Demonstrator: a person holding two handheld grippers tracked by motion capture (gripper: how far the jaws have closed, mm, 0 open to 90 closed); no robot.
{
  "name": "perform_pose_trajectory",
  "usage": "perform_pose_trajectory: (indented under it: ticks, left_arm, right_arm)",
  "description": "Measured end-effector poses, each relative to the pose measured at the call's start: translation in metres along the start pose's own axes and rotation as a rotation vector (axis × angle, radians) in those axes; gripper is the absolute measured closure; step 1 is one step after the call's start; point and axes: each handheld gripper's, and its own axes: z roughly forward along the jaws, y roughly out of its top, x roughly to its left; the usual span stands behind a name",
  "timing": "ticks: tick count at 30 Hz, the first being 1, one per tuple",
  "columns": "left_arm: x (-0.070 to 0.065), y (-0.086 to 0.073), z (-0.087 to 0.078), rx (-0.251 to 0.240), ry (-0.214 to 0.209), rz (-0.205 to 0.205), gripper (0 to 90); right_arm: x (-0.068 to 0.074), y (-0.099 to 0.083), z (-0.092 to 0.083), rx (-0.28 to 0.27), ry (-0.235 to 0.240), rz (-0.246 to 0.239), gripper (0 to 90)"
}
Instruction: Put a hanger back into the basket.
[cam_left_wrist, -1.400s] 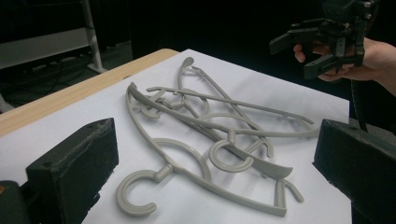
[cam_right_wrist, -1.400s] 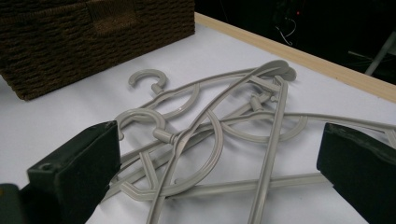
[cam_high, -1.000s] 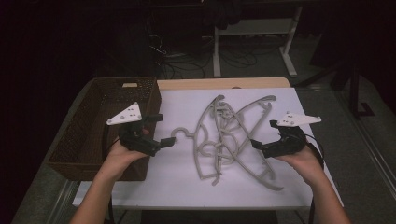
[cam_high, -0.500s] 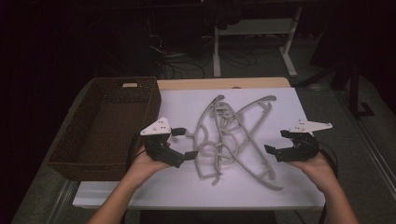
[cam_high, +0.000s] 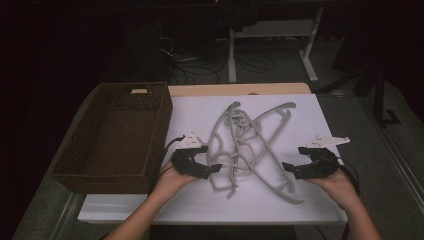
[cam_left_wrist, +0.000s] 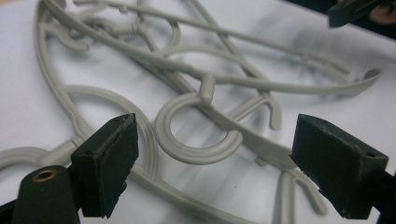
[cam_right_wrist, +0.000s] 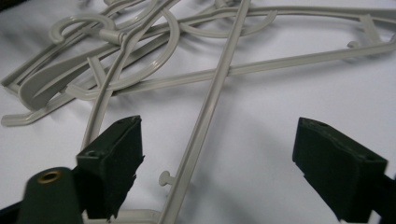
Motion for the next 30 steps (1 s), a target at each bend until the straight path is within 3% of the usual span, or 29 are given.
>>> perform_pose_trajectory:
  ticks: [5, 9, 11, 16, 17, 19, 21, 23, 24, 27, 28, 30]
  left_arm:
    - [-0.008, -0.007, 0.015, 0.067, 0.054, 0.047, 15.7]
    - [-0.009, -0.011, 0.02, 0.091, 0.065, 0.039, 19.8]
    - [-0.01, -0.012, 0.02, 0.099, 0.064, 0.033, 24.7]
    - [-0.009, -0.013, 0.02, 0.113, 0.084, 0.016, 32.1]
    - [-0.008, -0.013, 0.019, 0.114, 0.088, 0.008, 38.2]
    - [-0.007, -0.013, 0.017, 0.118, 0.089, -0.01, 41.6]
    - [-0.008, -0.014, 0.012, 0.127, 0.083, -0.02, 53.3]
    - [-0.008, -0.014, 0.012, 0.127, 0.083, -0.02, 58.0]
    - [-0.012, -0.014, 0.008, 0.127, 0.073, -0.019, 65.6]
    - [-0.018, -0.013, 0.007, 0.121, 0.042, -0.001, 80.0]
    - [-0.023, -0.011, 0.009, 0.121, 0.025, 0.022, 83.4]
    - [-0.024, -0.01, 0.011, 0.125, 0.011, 0.026, 87.2]
  right_arm:
    - [-0.002, -0.006, 0.007, 0.03, 0.017, 0.004, 26.6]
    - [-0.003, -0.008, 0.012, 0.051, 0.035, 0.007, 33.3]
    - [-0.006, -0.011, 0.015, 0.07, 0.045, 0.009, 43.5]
    - [-0.008, -0.014, 0.019, 0.101, 0.053, 0.013, 55.9]
    - [-0.01, -0.015, 0.02, 0.105, 0.059, 0.006, 62.8]
    - [-0.01, -0.016, 0.021, 0.108, 0.058, 0.008, 65.9]
    - [-0.012, -0.015, 0.02, 0.108, 0.057, 0.017, 77.2]
    - [-0.013, -0.015, 0.02, 0.113, 0.053, 0.016, 77.2]
    - [-0.014, -0.016, 0.021, 0.124, 0.051, 0.016, 83.8]
    - [-0.014, -0.017, 0.025, 0.147, 0.058, 0.01, 87.9]
    - [-0.014, -0.017, 0.026, 0.154, 0.06, 0.009, 88.4]
    - [-0.014, -0.017, 0.027, 0.16, 0.064, 0.006, 88.5]
